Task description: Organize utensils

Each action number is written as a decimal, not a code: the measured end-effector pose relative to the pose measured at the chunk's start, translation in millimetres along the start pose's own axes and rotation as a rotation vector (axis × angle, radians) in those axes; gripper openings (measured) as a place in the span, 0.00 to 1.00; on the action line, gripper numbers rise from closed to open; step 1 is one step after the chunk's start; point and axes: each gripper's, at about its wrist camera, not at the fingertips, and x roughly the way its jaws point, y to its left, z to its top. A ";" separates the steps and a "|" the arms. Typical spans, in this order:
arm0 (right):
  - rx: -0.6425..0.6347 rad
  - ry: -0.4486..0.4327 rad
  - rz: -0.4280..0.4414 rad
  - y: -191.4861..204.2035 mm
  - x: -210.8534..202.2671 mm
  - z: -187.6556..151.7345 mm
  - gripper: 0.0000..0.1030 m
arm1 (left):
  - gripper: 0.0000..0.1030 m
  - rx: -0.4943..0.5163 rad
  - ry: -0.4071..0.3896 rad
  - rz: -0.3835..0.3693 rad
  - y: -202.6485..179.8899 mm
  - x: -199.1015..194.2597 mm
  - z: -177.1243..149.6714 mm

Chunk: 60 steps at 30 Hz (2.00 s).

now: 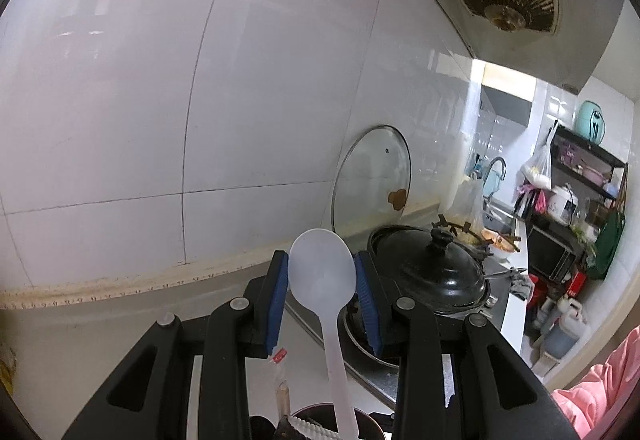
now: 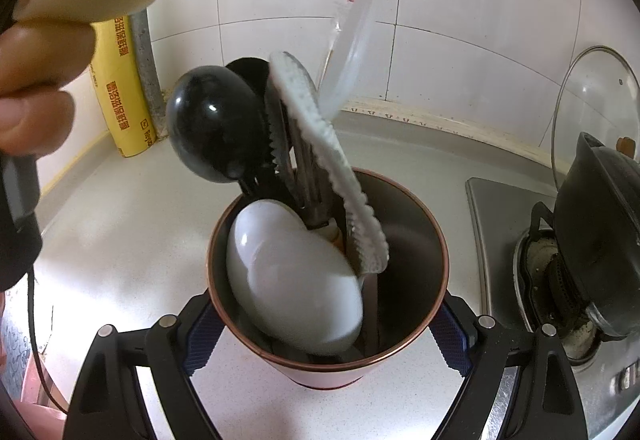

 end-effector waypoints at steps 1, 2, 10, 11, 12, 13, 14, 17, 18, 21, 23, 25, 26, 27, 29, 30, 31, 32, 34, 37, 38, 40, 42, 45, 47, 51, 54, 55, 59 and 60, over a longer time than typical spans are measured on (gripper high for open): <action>0.001 0.000 0.001 -0.5 0.0 -0.2 0.88 | 0.34 -0.004 -0.004 0.005 0.6 -0.7 0.0; 0.001 0.000 0.001 -0.4 -0.1 -0.6 0.88 | 0.34 -0.005 0.000 0.004 0.8 0.1 0.6; 0.003 0.000 0.002 -0.7 -0.4 -1.1 0.88 | 0.34 -0.006 -0.018 0.018 -1.9 -14.3 -7.9; 0.003 0.000 0.002 -0.6 -0.4 -1.1 0.88 | 0.34 -0.007 -0.024 0.024 -1.8 -19.5 -10.8; 0.003 0.000 0.002 -0.5 -0.4 -1.1 0.88 | 0.34 -0.009 -0.028 0.030 -1.7 -22.5 -12.2; 0.003 0.000 0.002 -0.6 -0.4 -1.0 0.88 | 0.34 -0.014 -0.031 0.036 -1.2 -26.7 -14.8; 0.002 0.000 0.002 -0.7 -0.4 -0.9 0.88 | 0.34 -0.021 -0.034 0.040 -0.4 -30.0 -16.8; 0.003 0.001 0.002 -1.1 -0.2 -0.5 0.88 | 0.35 -0.052 -0.052 0.053 4.1 -41.9 -23.6; 0.004 0.001 0.003 -1.5 -0.3 -0.6 0.88 | 0.35 -0.061 -0.053 0.055 6.0 -44.8 -24.8; 0.004 0.001 0.005 -1.6 -0.6 -0.2 0.88 | 0.35 -0.089 -0.052 0.054 10.7 -54.4 -28.9; 0.005 0.001 0.004 -1.5 -0.7 -0.2 0.88 | 0.35 -0.086 -0.044 0.070 10.1 -62.5 -33.9; 0.005 0.001 0.005 -1.7 -0.7 -0.2 0.88 | 0.35 -0.080 -0.037 0.073 9.3 -70.6 -40.2; 0.005 0.001 0.005 -1.5 -0.6 -0.2 0.88 | 0.35 -0.078 -0.030 0.076 9.0 -74.1 -43.5; 0.005 0.001 0.005 -1.4 -0.6 -0.2 0.88 | 0.34 -0.076 -0.026 0.081 8.5 -76.8 -46.0; 0.006 0.001 0.005 -1.6 -0.5 0.0 0.88 | 0.34 -0.067 -0.023 0.088 6.5 -81.3 -51.1; 0.006 0.001 0.005 -1.6 -0.5 0.0 0.88 | 0.34 -0.062 -0.020 0.096 5.0 -82.2 -53.1; 0.006 0.001 0.005 -1.4 -0.5 0.0 0.88 | 0.34 -0.053 -0.018 0.103 2.8 -82.1 -54.7; 0.005 0.002 0.005 -1.5 -0.5 0.0 0.88 | 0.33 -0.044 -0.009 0.101 0.6 -80.6 -55.8; 0.005 0.001 0.004 -1.6 -0.5 0.0 0.88 | 0.33 -0.037 0.004 0.096 -2.0 -77.5 -57.9; 0.007 0.001 0.006 -2.3 -0.6 0.1 0.88 | 0.33 -0.031 0.024 0.081 -5.3 -71.0 -58.9; 0.007 0.001 0.007 -3.2 -0.7 -0.5 0.88 | 0.33 -0.027 0.031 0.078 -6.5 -68.8 -58.8; 0.006 0.001 0.006 -2.9 -0.9 -0.4 0.88 | 0.33 -0.021 0.040 0.078 -8.6 -66.5 -59.5; 0.007 0.001 0.006 -3.3 -1.1 -0.6 0.88 | 0.33 -0.025 0.043 0.077 -8.5 -66.6 -60.0; 0.006 0.001 0.007 -3.2 -0.9 -0.5 0.88 | 0.33 -0.031 0.046 0.087 -7.1 -69.0 -60.3; 0.006 0.001 0.006 -3.2 -1.0 -0.6 0.88 | 0.33 -0.038 0.047 0.104 -4.7 -72.0 -60.6; 0.007 0.001 0.007 -3.3 -1.0 -0.6 0.88 | 0.45 -0.053 0.060 0.171 3.6 -78.8 -64.6; 0.007 0.001 0.007 -3.3 -0.9 -0.5 0.88 | 0.55 -0.078 0.076 0.239 14.5 -87.3 -72.9; 0.008 0.002 0.008 -3.4 -1.0 -0.5 0.88 | 0.56 -0.097 0.084 0.260 19.4 -90.8 -76.5; 0.013 0.004 0.007 -3.5 -1.2 -0.5 0.88 | 0.71 -0.171 0.119 0.364 38.2 -103.6 -93.0; 0.017 0.004 0.008 -3.6 -1.5 -0.6 0.88 | 0.75 -0.187 0.130 0.383 42.0 -105.8 -96.9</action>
